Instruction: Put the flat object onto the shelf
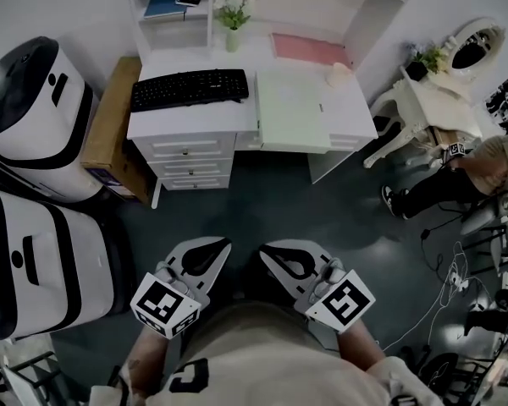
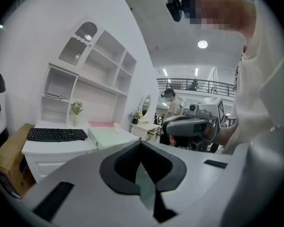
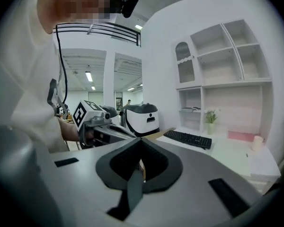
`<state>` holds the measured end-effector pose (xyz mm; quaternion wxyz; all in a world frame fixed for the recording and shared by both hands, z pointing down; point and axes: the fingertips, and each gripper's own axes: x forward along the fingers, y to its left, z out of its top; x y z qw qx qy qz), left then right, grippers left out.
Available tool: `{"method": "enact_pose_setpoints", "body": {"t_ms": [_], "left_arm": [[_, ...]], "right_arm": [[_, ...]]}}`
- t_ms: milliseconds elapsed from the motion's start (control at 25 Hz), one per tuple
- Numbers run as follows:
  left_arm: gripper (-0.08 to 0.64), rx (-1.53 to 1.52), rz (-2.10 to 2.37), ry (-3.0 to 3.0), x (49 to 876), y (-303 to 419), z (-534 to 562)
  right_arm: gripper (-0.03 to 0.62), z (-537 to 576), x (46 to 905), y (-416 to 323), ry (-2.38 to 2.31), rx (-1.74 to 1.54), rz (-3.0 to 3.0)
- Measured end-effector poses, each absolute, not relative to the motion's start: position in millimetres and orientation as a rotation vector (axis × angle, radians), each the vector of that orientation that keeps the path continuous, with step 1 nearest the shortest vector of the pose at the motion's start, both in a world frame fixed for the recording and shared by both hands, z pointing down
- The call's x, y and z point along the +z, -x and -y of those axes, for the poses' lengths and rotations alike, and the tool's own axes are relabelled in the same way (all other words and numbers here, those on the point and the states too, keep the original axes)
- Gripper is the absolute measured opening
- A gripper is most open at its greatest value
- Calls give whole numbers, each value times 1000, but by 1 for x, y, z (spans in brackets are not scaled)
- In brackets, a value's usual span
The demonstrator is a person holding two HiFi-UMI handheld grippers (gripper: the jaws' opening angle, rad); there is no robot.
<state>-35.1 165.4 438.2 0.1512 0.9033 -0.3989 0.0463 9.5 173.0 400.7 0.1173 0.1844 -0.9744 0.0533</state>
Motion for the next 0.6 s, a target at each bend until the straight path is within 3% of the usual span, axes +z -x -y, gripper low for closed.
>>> {"method": "enact_pose_setpoints", "body": {"t_ms": [600], "left_arm": [[13, 210, 1096, -2582, 448, -18, -98]], "right_arm": [[25, -84, 431, -63, -683, 460, 2826]]}}
